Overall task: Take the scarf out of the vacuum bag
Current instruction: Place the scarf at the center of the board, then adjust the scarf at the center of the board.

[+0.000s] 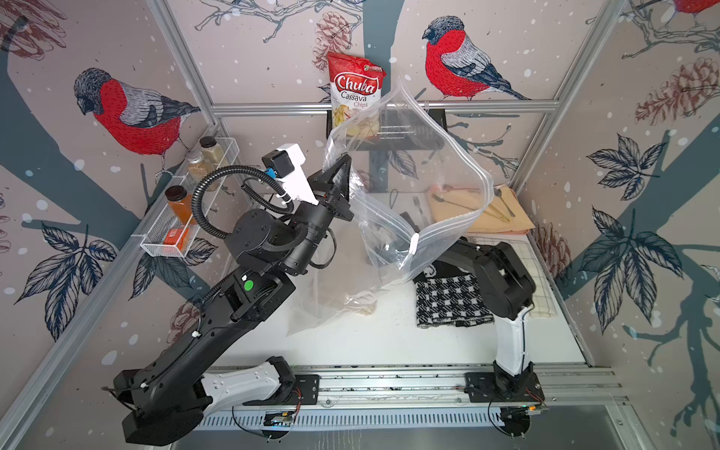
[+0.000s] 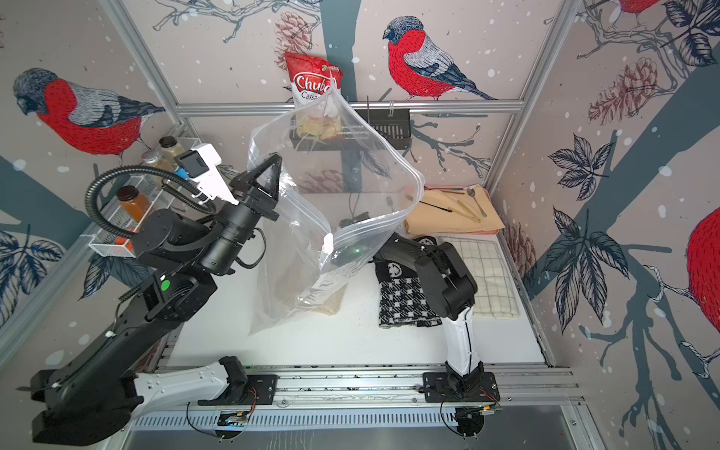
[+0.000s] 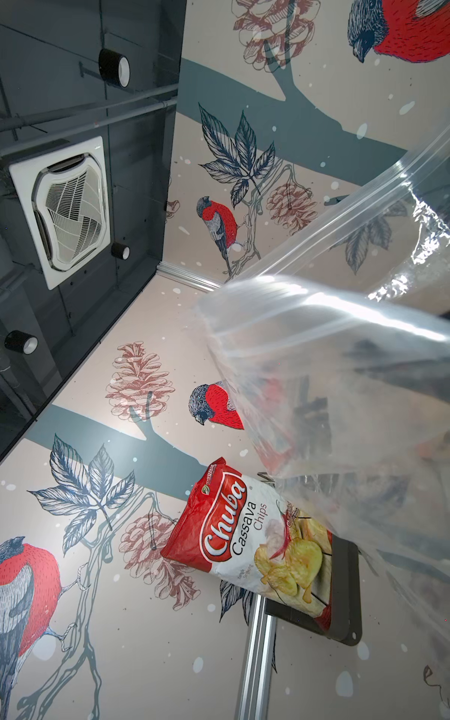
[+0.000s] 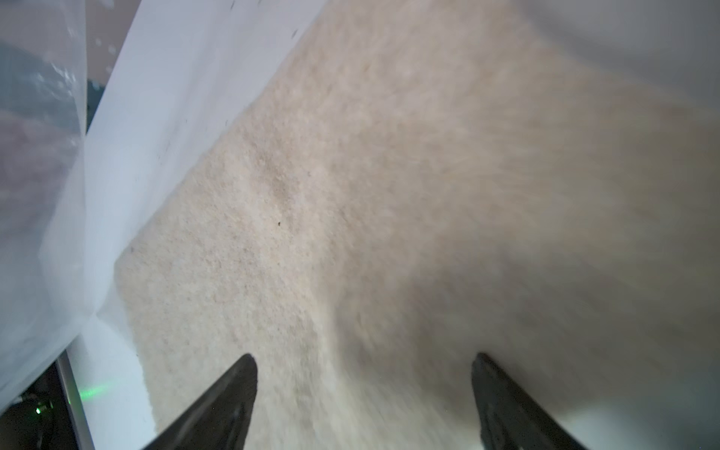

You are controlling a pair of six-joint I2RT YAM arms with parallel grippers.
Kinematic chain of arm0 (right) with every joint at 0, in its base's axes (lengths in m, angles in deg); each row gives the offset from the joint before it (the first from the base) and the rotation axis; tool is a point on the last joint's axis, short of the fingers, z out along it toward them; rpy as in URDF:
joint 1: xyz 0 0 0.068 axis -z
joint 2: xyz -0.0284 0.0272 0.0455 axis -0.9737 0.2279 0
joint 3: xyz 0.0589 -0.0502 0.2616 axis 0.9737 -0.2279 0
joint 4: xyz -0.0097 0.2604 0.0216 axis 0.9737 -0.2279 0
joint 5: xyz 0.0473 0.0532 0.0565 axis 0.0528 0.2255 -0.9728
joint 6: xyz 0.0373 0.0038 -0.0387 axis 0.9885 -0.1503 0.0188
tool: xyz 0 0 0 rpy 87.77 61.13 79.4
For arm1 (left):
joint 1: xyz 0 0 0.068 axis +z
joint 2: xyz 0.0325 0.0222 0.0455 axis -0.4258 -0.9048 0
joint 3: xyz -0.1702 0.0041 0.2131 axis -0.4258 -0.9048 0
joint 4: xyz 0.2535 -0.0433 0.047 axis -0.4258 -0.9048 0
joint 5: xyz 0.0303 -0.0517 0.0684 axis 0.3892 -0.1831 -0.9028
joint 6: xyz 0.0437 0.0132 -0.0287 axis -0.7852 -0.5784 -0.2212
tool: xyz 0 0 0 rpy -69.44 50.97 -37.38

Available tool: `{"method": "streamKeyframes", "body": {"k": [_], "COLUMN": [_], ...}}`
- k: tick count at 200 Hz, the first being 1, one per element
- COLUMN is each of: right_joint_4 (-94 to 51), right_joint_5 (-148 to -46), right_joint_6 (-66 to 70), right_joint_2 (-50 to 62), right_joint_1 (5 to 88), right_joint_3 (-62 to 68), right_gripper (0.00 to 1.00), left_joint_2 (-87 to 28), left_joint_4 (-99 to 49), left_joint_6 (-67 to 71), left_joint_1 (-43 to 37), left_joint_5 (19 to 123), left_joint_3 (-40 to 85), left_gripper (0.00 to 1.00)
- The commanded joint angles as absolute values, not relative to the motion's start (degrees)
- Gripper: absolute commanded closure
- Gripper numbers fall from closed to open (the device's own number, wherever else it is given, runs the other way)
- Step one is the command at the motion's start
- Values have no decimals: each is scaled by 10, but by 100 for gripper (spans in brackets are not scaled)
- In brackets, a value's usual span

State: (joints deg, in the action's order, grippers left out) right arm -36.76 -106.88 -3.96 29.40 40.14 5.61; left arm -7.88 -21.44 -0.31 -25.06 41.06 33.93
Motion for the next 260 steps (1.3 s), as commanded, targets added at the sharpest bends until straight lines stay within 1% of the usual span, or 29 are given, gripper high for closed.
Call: {"method": "streamKeyframes", "body": {"k": [1,17,28,55,78,106,133,159,184,208,227,241,260], "right_joint_4": [-344,-355,-386,-488,-538,-548,-517,-450,-397,-380,-390,-410,-431], "right_joint_5": [-1007,-938,-869,-723,-678,-678,-692,-773,-861,-899,-893,-865,-835], "right_joint_6": [10,24,33,57,77,100,110,109,117,132,137,141,153], "right_joint_2": [198,129,96,70,71,87,124,156,165,167,169,166,148], "right_joint_1": [425,441,450,462,466,465,456,438,415,395,392,395,419], "right_joint_3": [0,-42,-60,-83,-107,-149,-191,-222,-230,-212,-199,-195,-205], "right_gripper": [13,12,13,17,19,20,20,19,19,19,19,19,18], "left_joint_2": [-80,-81,-82,-85,-86,-86,-86,-85,-86,-86,-86,-85,-83], "left_joint_4": [-179,-176,-174,-170,-164,-159,-159,-160,-162,-162,-162,-164,-164], "left_joint_6": [-12,-12,-14,-16,-18,-18,-20,-23,-25,-26,-26,-27,-30], "left_joint_1": [-250,-250,-250,-249,-250,-251,-250,-251,-250,-250,-250,-250,-250], "left_joint_5": [418,418,417,416,417,420,421,420,420,416,415,412,409], "left_joint_3": [338,336,335,334,332,329,330,332,334,332,330,329,328], "left_gripper": [100,100,100,100,100,100,100,100,100,100,100,100,100]}}
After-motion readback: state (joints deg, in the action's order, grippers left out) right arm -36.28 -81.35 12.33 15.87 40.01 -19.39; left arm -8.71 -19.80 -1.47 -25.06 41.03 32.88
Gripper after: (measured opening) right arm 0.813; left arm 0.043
